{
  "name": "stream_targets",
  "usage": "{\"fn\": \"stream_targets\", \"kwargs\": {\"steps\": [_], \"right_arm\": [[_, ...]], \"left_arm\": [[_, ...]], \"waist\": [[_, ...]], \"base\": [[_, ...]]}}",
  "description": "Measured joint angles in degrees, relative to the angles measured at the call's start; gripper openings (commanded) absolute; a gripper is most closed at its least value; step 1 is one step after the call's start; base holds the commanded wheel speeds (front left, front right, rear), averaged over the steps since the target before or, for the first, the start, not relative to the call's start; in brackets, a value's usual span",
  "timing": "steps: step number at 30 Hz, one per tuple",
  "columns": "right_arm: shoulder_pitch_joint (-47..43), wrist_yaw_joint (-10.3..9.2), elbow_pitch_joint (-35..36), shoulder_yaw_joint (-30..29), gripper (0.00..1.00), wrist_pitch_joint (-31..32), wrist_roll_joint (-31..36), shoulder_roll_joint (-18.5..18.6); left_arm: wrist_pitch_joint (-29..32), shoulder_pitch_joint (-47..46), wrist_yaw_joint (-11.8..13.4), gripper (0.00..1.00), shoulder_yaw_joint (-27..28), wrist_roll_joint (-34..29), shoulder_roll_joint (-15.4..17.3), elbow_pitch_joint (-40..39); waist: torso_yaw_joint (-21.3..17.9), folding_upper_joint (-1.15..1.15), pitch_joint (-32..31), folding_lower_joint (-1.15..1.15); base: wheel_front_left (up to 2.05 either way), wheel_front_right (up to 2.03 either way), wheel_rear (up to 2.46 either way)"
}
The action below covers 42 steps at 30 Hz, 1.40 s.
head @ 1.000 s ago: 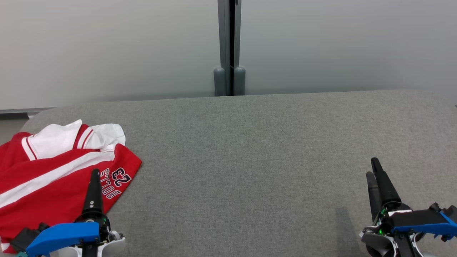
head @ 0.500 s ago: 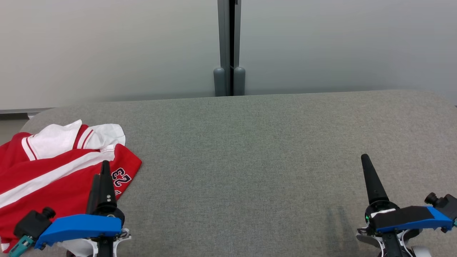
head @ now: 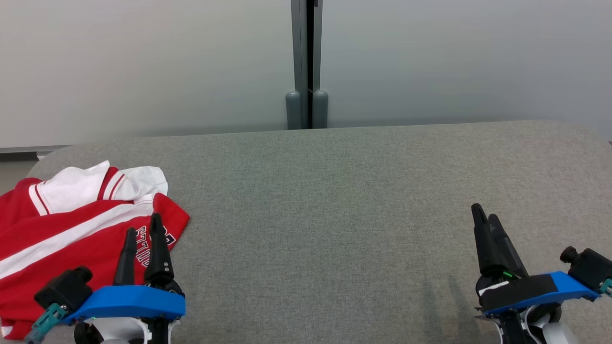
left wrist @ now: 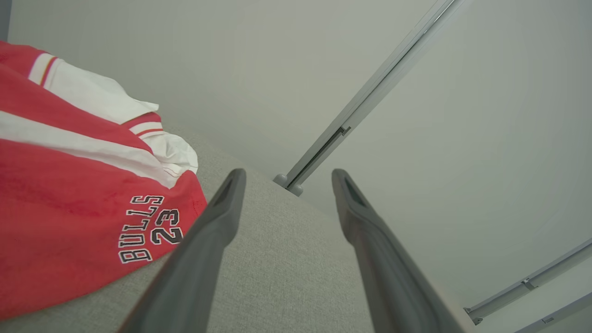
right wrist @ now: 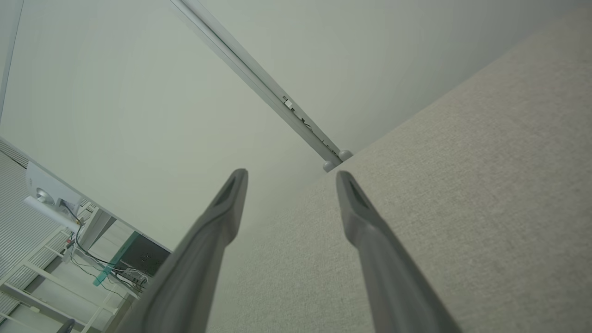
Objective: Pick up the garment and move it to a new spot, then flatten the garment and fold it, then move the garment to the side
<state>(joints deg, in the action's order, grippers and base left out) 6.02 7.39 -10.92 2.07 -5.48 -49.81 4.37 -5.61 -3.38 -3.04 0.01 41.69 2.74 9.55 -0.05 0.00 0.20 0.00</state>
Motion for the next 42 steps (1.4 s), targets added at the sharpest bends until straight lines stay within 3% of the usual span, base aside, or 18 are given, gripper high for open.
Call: {"fn": "stream_targets", "kwargs": {"steps": [18,42], "right_arm": [[0.6,0.01,-0.7,0.7,1.0,-2.9,12.7,-0.1],[1.1,0.02,-1.7,0.3,1.0,-6.2,25.8,-0.3]], "left_arm": [[-2.8,0.0,1.2,1.0,-2.8,-13.6,0.9,0.0],[-6.1,0.2,2.1,1.0,-4.4,-26.0,1.3,0.1]], "waist": [[0.1,0.0,-0.5,0.0],[-0.1,0.0,-1.0,0.0]], "base": [[0.0,0.0,0.0],[0.0,0.0,0.0]]}}
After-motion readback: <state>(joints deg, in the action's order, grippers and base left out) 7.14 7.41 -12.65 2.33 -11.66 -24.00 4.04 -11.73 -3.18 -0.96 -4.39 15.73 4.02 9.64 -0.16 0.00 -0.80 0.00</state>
